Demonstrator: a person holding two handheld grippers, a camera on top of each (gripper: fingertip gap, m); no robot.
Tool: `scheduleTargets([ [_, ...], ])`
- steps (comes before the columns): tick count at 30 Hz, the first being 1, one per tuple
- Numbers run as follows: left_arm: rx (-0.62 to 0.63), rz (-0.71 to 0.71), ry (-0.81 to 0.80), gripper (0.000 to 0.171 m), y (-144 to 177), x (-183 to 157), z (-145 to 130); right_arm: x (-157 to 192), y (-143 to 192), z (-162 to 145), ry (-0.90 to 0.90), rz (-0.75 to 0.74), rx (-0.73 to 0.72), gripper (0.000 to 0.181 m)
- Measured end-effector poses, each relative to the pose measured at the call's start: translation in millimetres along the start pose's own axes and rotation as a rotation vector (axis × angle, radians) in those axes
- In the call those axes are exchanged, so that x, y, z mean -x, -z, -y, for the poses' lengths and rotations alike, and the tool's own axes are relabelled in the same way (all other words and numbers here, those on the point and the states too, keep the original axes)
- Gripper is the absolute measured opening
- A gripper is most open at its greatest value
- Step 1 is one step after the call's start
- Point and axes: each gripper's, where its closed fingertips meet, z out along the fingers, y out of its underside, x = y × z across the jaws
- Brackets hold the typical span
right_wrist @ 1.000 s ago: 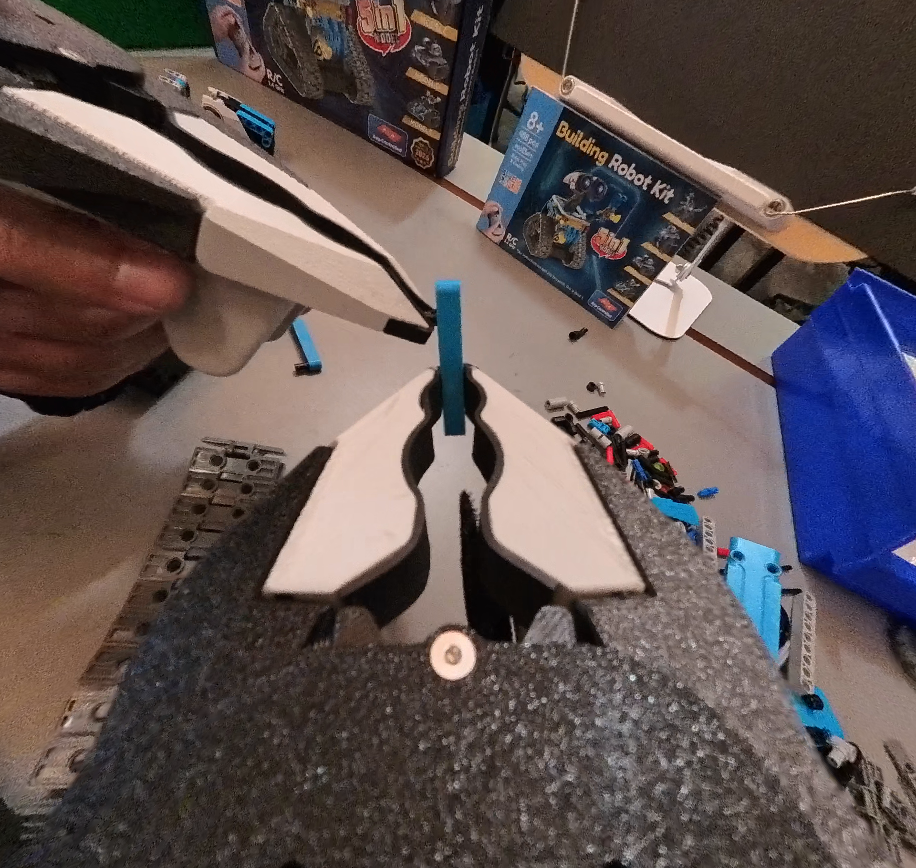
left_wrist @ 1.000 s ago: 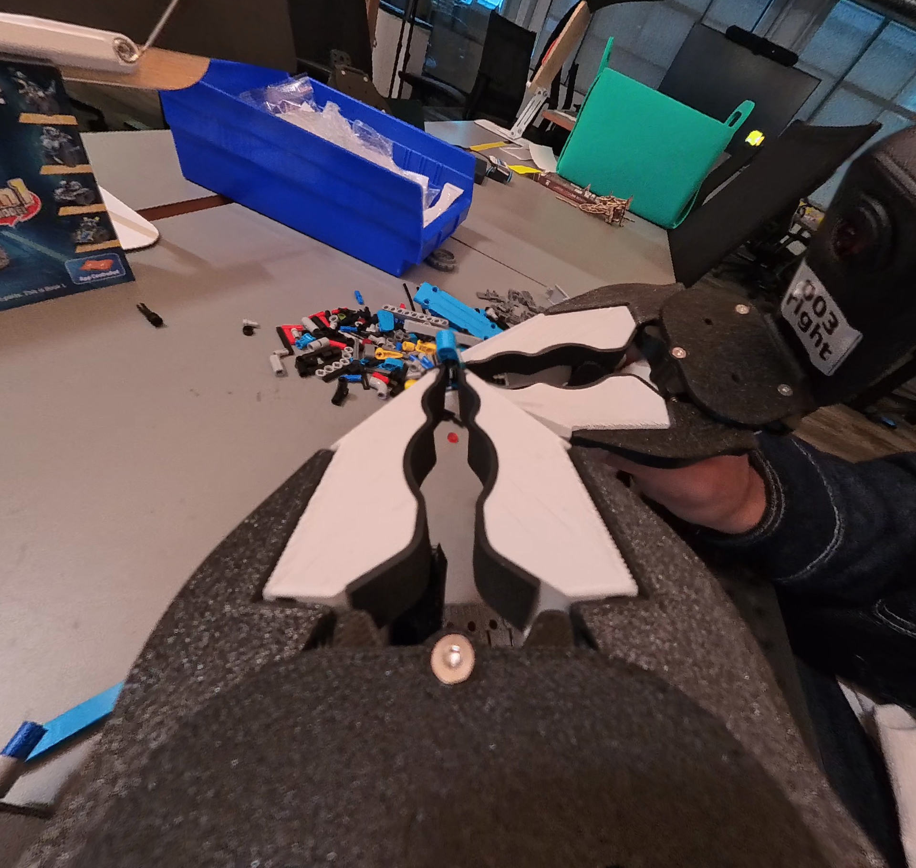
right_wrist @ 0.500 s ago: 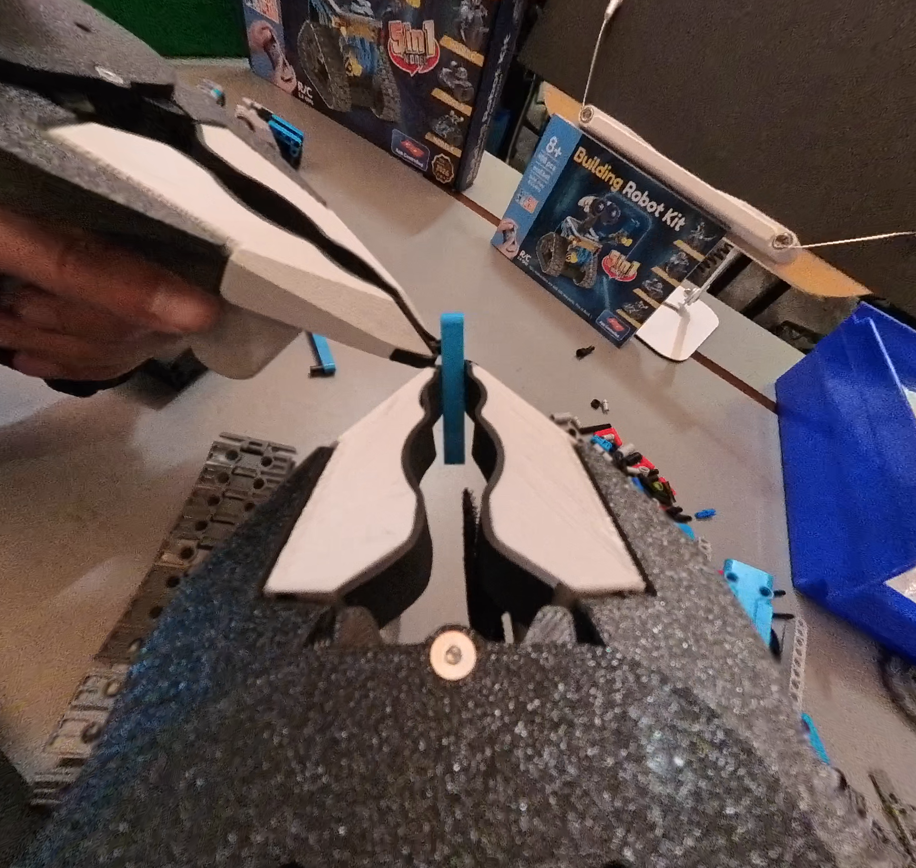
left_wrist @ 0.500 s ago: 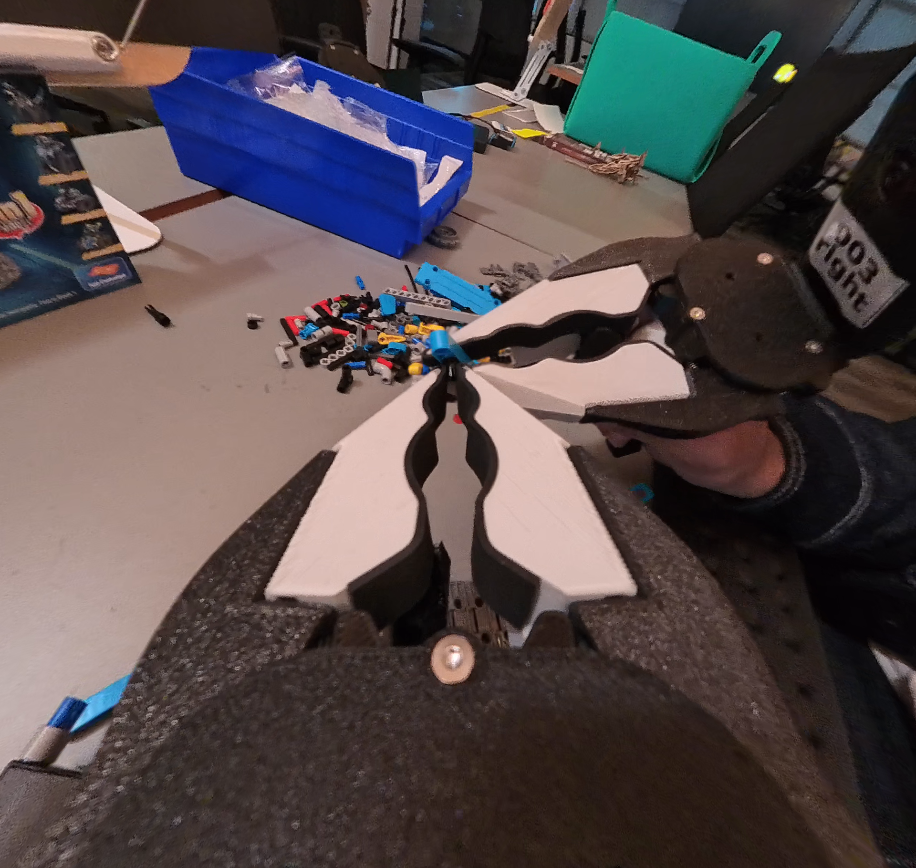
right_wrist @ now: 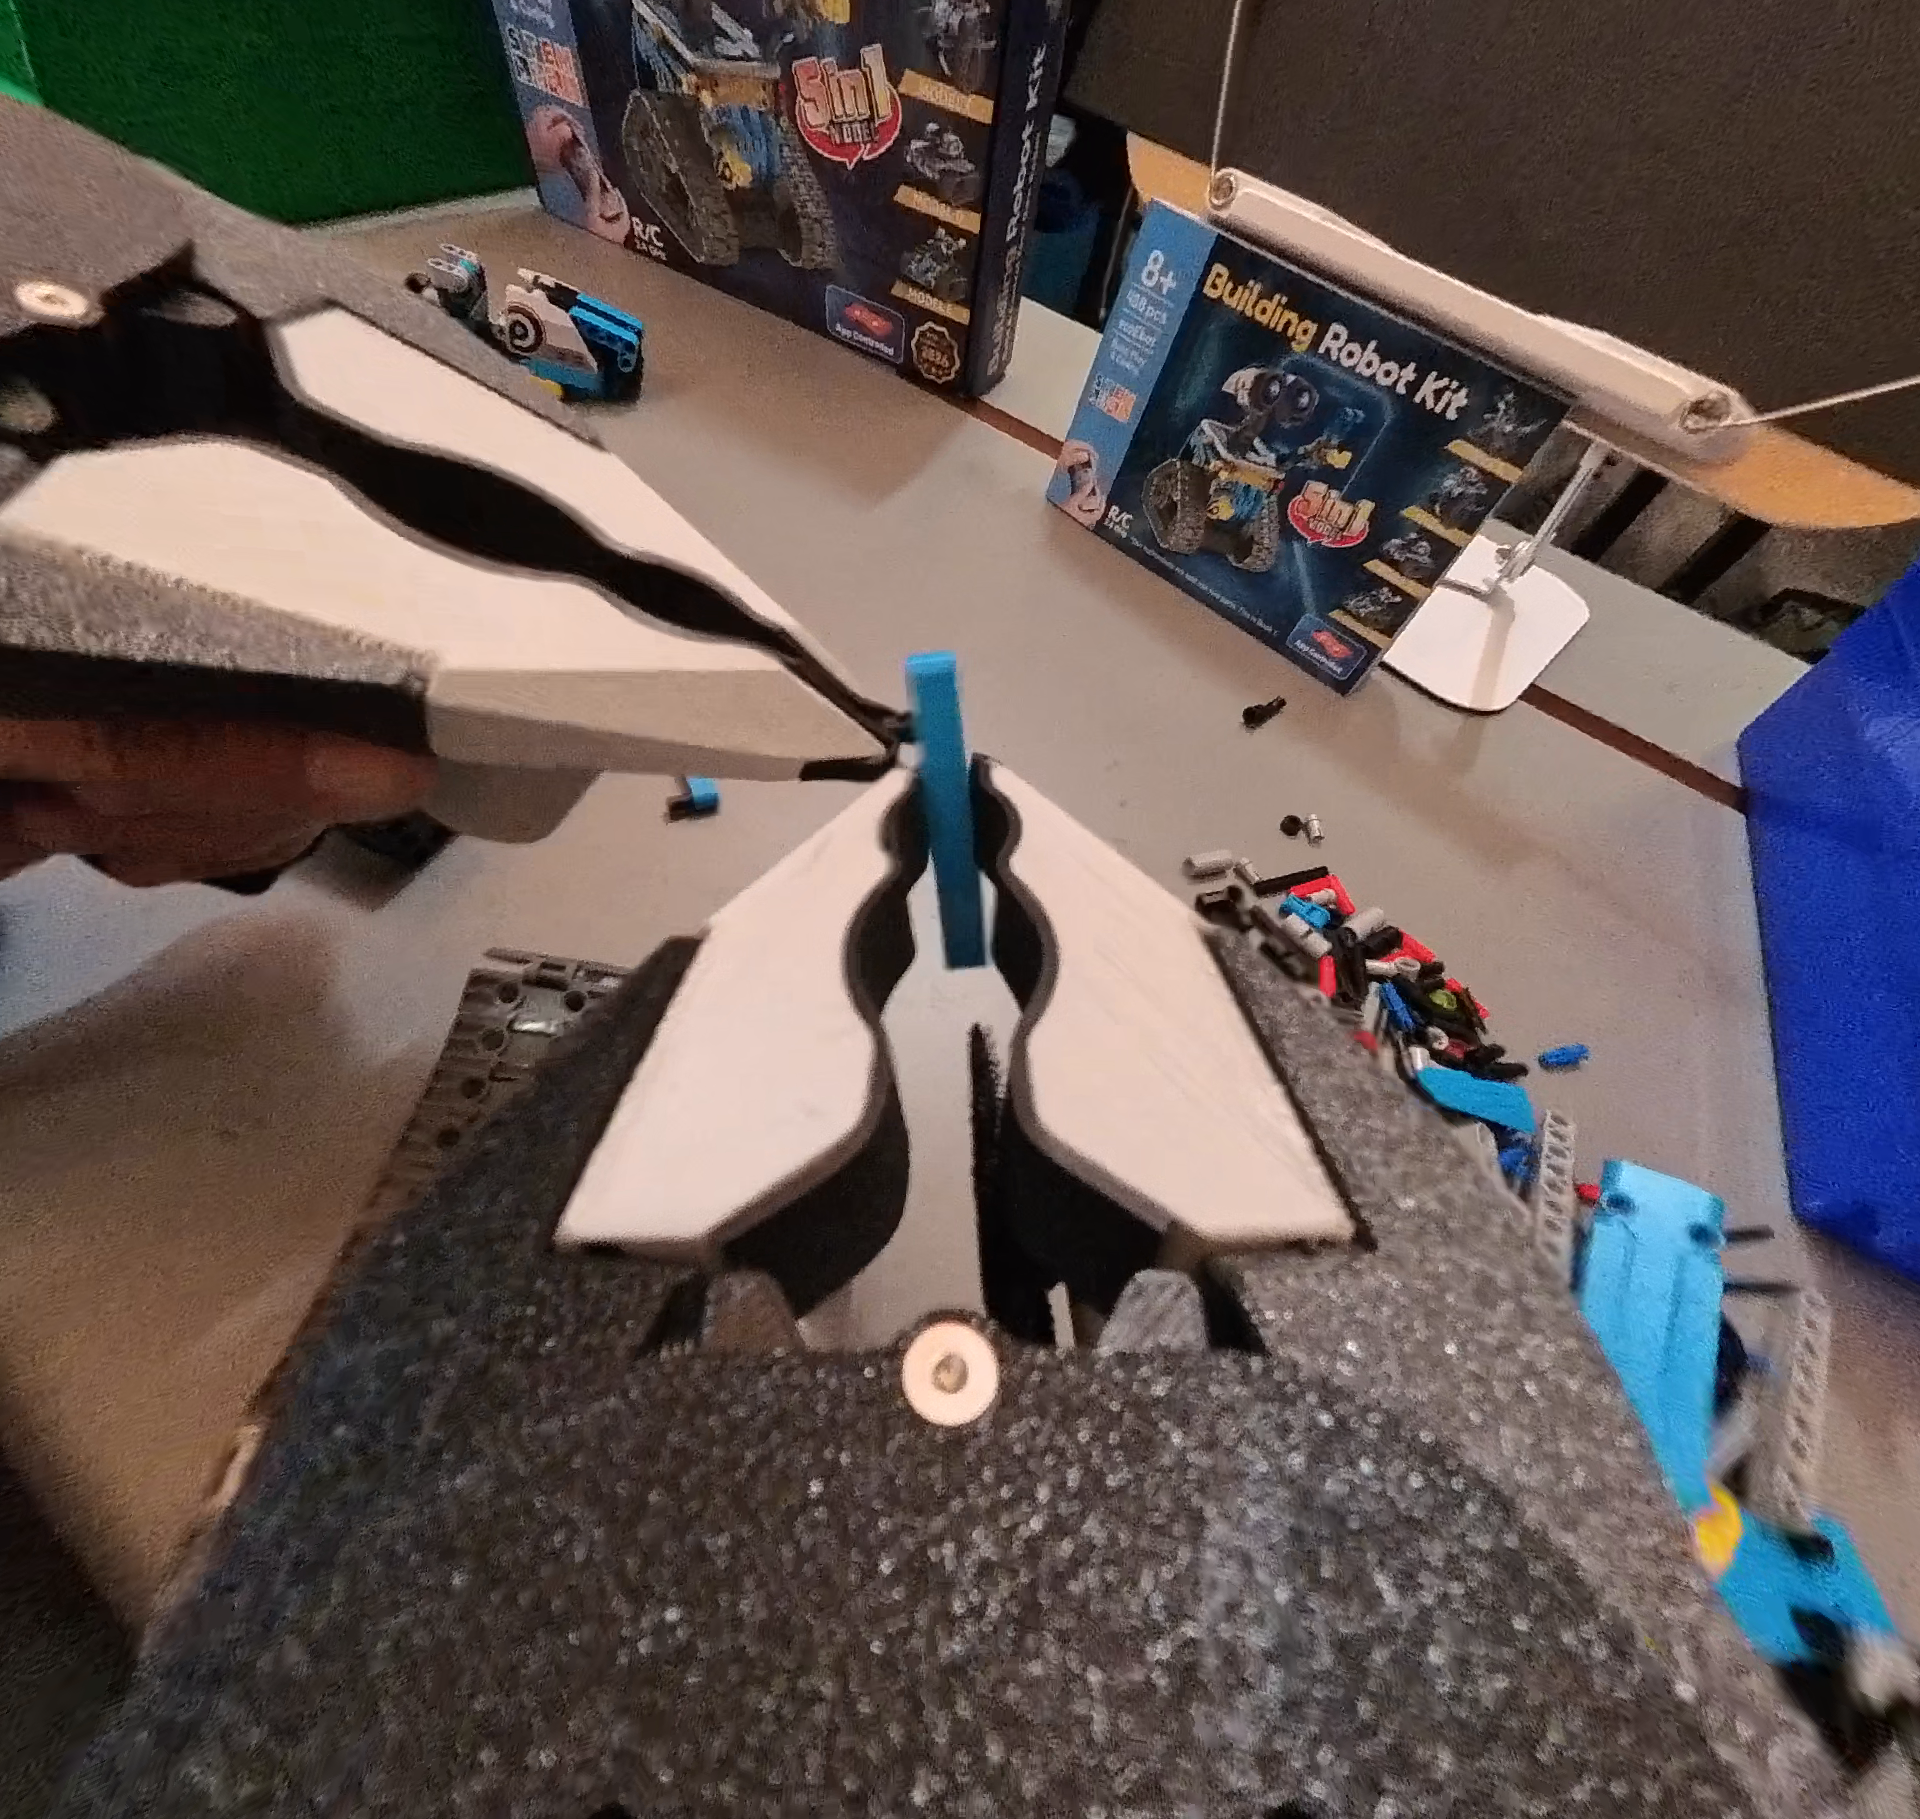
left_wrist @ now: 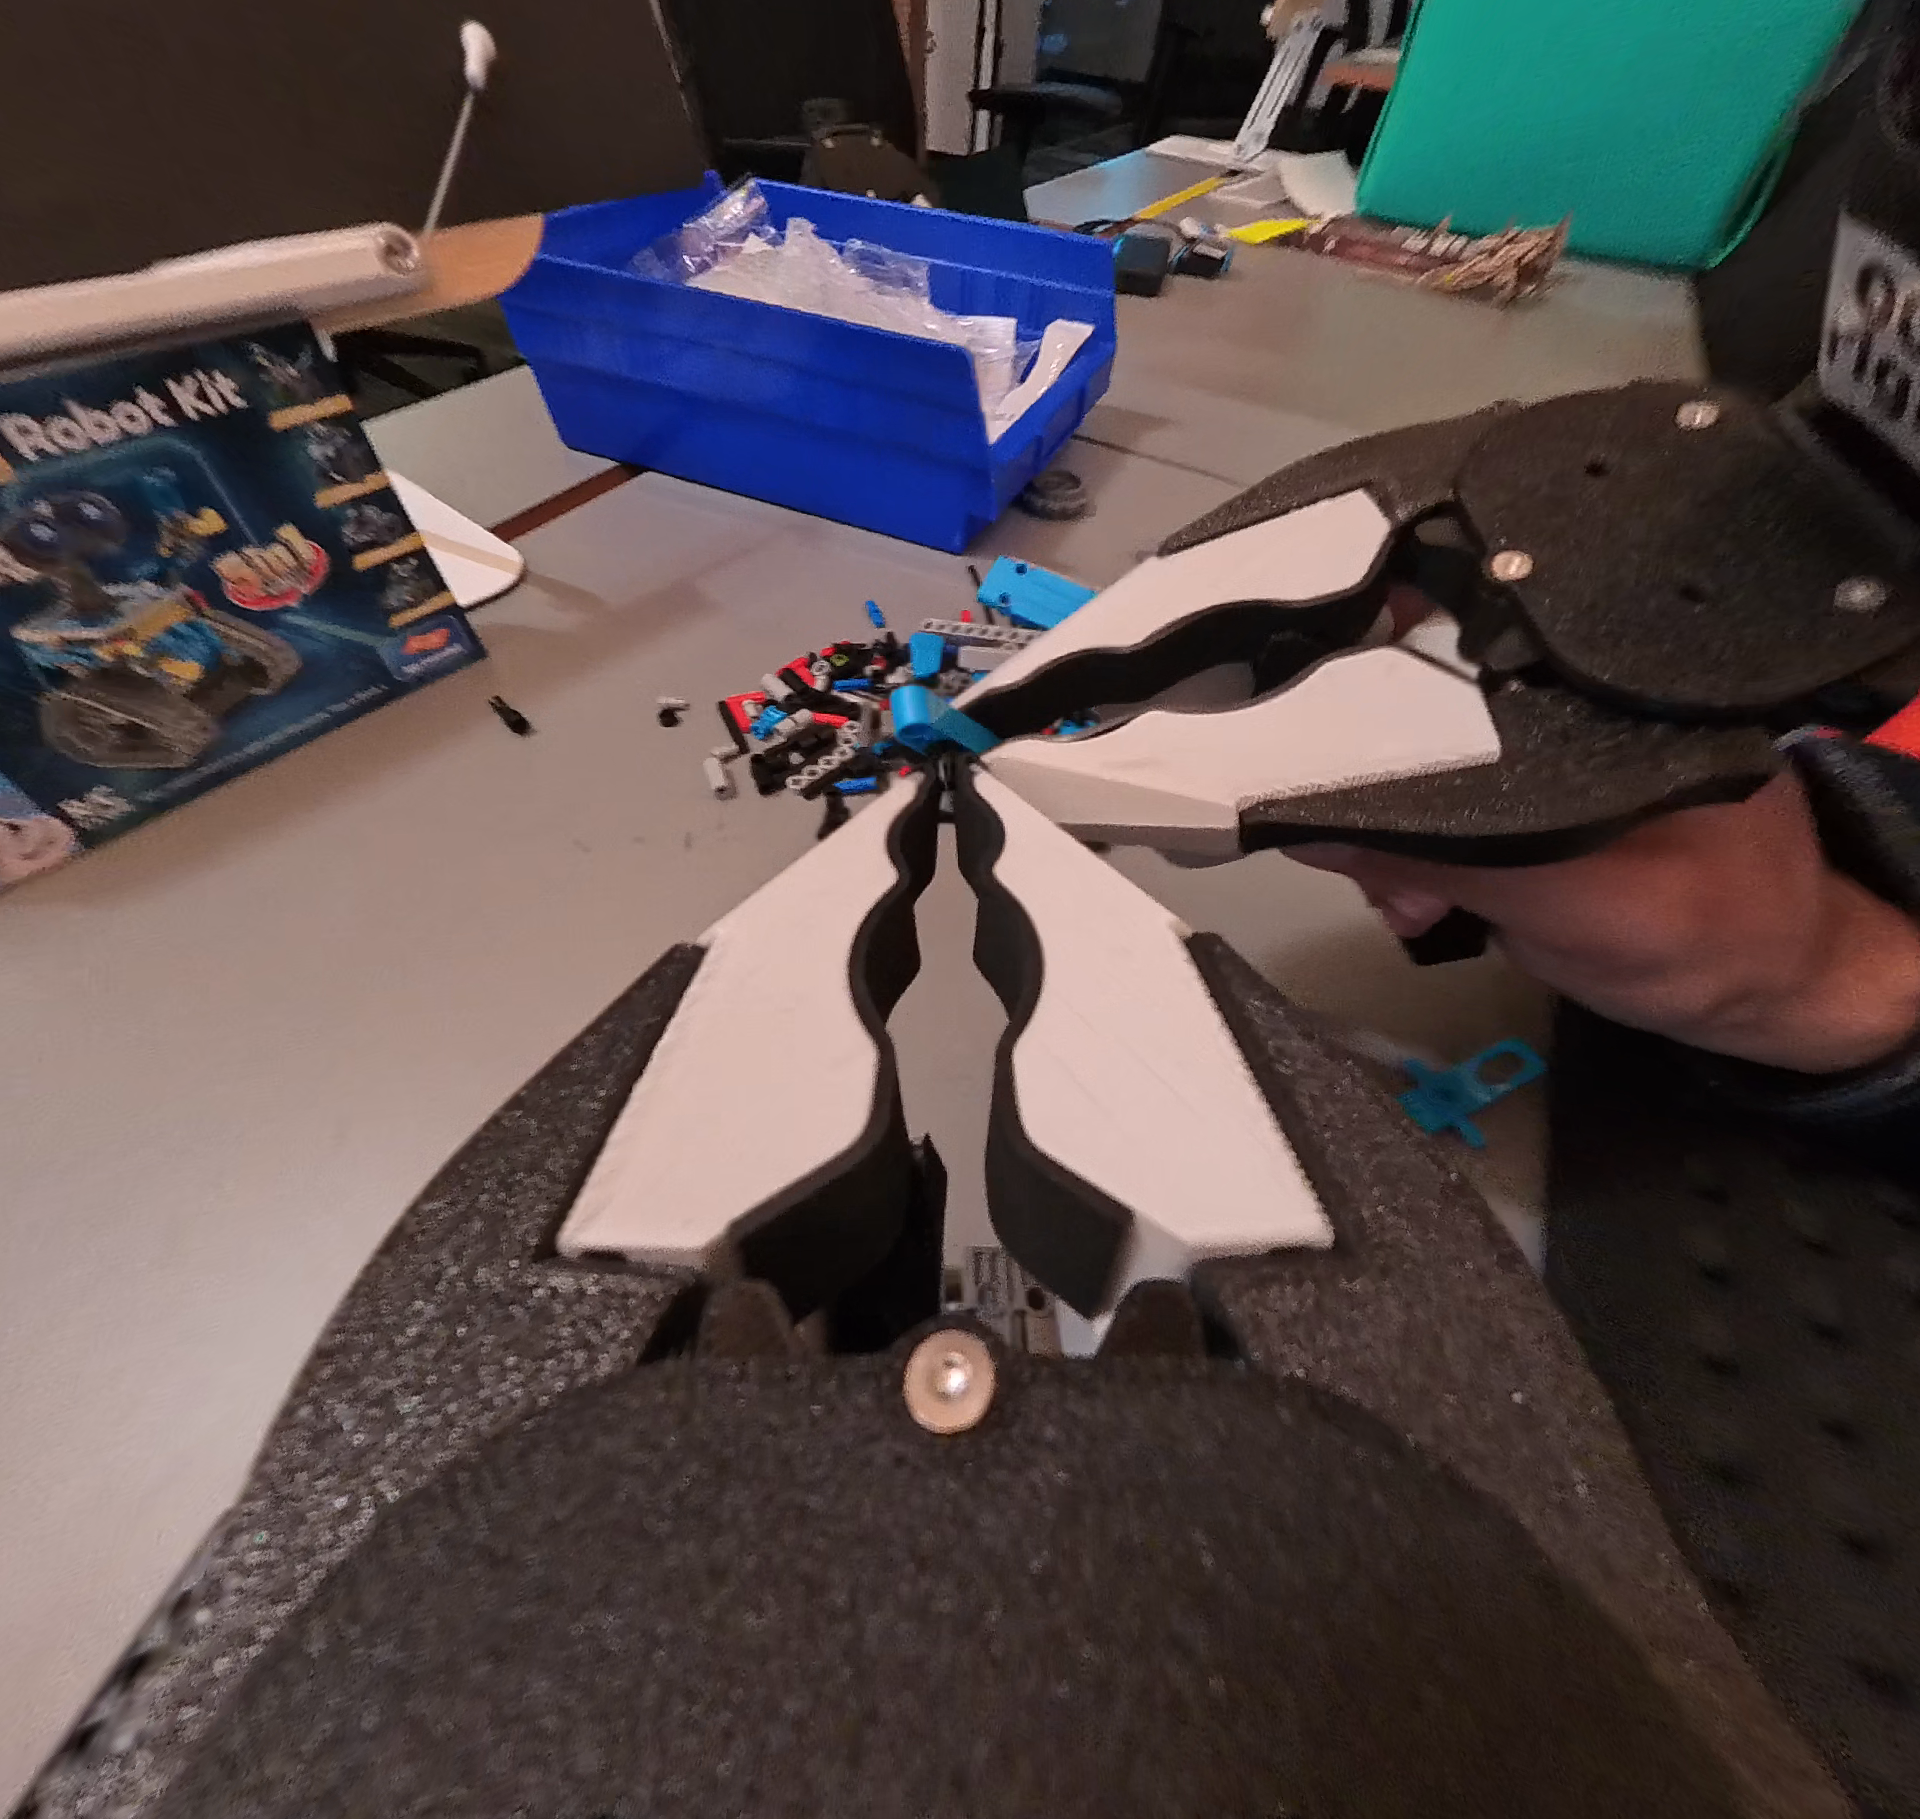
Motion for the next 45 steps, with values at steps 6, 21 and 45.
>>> scheduleTargets([
  [6,0.026,0.117,-0.129,0.001,11,14,-7,-42,10,-8,-0.072,-0.083,-0.002,0.006],
  [21,0.184,0.031,-0.263,0.003,-14,-4,-48,-152,26,-108,-0.153,-0.232,0.459,0.02],
  [45,-0.09,0.14,-0.495,0.004,6,-14,3,-3,15,0,-0.724,0.637,0.01,0.003],
])
